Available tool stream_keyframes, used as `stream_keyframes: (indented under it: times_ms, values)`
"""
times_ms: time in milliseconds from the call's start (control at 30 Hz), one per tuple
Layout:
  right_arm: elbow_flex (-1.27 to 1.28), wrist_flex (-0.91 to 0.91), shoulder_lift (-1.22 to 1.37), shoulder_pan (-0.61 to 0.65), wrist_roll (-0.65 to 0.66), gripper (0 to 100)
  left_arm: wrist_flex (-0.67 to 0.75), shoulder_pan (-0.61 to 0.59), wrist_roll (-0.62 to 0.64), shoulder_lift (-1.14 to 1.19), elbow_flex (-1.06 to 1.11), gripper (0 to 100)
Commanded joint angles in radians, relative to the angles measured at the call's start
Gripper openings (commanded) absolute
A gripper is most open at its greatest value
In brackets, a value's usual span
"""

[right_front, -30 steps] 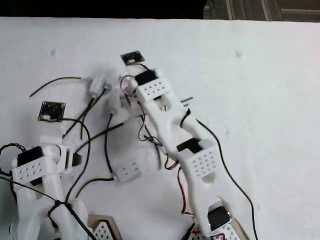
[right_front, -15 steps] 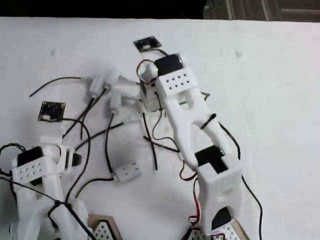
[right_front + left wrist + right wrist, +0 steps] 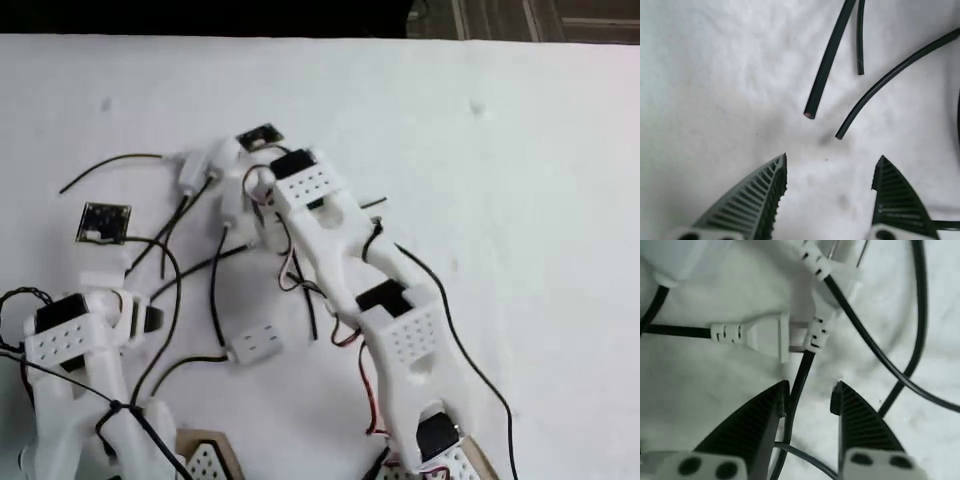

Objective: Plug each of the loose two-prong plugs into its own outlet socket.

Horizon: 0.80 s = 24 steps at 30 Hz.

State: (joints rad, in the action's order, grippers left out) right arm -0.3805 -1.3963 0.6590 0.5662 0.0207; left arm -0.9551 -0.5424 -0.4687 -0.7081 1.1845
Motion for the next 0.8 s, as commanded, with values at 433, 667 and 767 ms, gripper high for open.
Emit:
stream_keyframes:
  times_ms: [433, 667, 767]
  values:
    - [0.005, -0.180, -0.337, -0.036, 0.014, 1.7, 0.017, 0.004, -0.005, -0.021, 0.000, 28]
    - [0.009, -0.315, -0.659, -0.116, 0.003, 1.7, 0.018, 0.004, -0.005, -0.021, 0.000, 28]
    - [0.066, -0.317, -0.779, -0.183, -0.084, 1.7, 0.018, 0.004, -0.005, -0.021, 0.000, 28]
